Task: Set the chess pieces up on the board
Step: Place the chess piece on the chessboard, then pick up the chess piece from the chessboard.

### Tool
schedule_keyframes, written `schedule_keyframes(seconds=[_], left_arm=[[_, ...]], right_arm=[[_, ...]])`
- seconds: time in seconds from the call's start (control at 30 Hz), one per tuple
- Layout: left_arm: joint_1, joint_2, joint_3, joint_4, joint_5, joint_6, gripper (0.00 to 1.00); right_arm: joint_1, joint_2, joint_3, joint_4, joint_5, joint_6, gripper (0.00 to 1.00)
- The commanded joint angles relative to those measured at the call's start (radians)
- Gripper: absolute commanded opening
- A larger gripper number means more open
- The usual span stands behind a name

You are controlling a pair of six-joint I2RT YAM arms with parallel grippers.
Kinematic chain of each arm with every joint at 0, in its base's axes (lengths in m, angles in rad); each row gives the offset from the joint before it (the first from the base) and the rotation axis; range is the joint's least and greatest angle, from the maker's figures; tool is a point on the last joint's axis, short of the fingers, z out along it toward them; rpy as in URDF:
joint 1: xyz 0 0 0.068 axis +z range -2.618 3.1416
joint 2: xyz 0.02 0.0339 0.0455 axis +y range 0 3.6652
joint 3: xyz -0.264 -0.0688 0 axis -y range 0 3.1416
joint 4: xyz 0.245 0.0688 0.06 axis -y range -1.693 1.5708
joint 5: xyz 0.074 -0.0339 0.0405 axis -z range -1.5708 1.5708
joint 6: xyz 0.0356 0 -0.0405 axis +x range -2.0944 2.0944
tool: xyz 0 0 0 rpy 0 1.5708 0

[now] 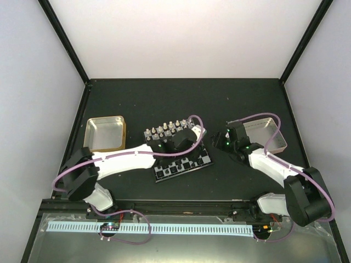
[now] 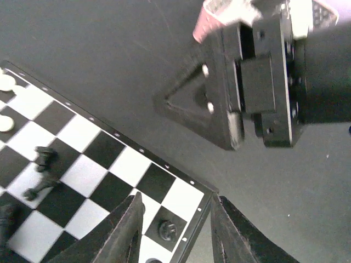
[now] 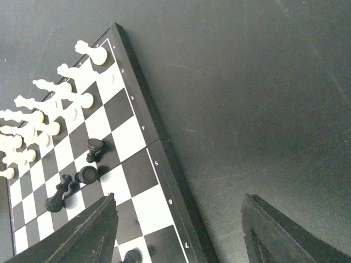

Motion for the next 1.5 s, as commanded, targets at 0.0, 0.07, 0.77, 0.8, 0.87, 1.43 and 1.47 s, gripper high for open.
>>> schedule_keyframes(seconds=[0.0,0.07,0.77,0.8,0.87,1.43,1.47], left_arm=[[0.043,-0.103,-0.043,-0.022,-0.014,-0.03,0.37],[0.062,-0.154,-0.078,-0.024,-0.015,-0.043,0.37],[0.328,-0.615,-0.441,-0.038,-0.085,-0.134,0.46],[0.338,-0.633,-0.457,-0.028,-0.084,-0.135,0.47],[0.352,-0.664,-0.48,-0.021,-0.077,-0.139,0.5],[0.384,-0.186,-0.21,-0.102,0.325,0.099,0.56],[0.384,-0.134,-0.191,-0.104,0.332,0.099,0.56]], right_arm=[[-0.001,-0.015,0.033,-0.036,-0.046,-0.067,0.62],[0.01,-0.017,0.039,-0.064,-0.042,-0.078,0.62],[0.375,0.109,0.276,-0.355,0.232,-0.137,0.57],[0.376,0.139,0.305,-0.355,0.241,-0.148,0.57],[0.375,0.207,0.377,-0.352,0.25,-0.166,0.58],[0.326,0.341,0.415,-0.249,0.223,-0.014,0.45],[0.316,0.326,0.394,-0.239,0.221,-0.009,0.45]])
